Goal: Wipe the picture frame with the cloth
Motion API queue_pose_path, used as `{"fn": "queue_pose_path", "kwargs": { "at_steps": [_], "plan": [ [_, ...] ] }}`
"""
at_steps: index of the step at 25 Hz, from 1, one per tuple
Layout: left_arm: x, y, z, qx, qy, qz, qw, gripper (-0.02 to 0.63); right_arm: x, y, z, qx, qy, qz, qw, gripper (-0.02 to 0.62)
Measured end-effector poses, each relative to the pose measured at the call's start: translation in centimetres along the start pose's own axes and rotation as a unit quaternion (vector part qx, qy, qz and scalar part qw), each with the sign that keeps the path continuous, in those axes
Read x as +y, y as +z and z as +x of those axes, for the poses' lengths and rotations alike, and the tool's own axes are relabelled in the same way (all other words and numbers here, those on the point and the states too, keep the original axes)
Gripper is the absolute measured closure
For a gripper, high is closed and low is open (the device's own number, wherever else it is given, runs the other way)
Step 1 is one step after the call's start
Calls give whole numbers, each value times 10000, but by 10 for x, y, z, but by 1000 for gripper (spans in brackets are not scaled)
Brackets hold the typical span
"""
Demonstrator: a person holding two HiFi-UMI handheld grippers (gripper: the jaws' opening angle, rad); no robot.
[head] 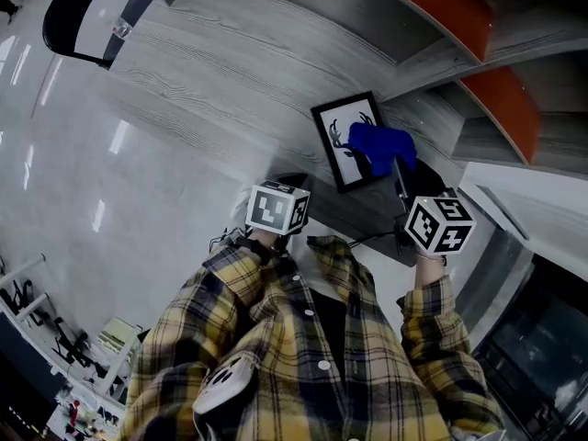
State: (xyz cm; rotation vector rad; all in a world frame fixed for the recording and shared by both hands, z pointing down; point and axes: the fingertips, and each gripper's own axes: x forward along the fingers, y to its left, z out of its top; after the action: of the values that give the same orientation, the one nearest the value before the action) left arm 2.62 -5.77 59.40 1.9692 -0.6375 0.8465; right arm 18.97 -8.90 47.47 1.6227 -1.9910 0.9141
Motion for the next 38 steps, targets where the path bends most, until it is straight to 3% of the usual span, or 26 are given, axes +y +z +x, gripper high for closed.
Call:
{"fn": "queue_pose_path", "kwargs": {
  "at_steps": [5, 8, 13, 16, 24, 38],
  "plan": [
    [-24, 11, 3, -90, -356, 6, 9993, 601, 63, 18, -13, -204, 906, -24, 9957, 554],
    [-36, 12, 7, -22, -451, 94, 9989, 600, 74, -7, -3, 138, 1124, 38, 9936, 554],
    [-52, 3, 20, 207, -540, 289, 9979, 598, 46, -82, 31, 1179, 672, -431, 9898, 554],
    [-58, -2, 24, 291, -570, 384, 9972, 598, 28, -105, 40, 1467, 380, -858, 9847, 554],
    [-70, 2, 30, 269, -578, 529, 9966, 598, -3, -82, 37, 1122, 111, -656, 9914, 554],
    [-69, 11, 34, 333, -352, 691, 9964, 597, -79, -80, 31, 1067, -515, -7, 9930, 554]
  ]
}}
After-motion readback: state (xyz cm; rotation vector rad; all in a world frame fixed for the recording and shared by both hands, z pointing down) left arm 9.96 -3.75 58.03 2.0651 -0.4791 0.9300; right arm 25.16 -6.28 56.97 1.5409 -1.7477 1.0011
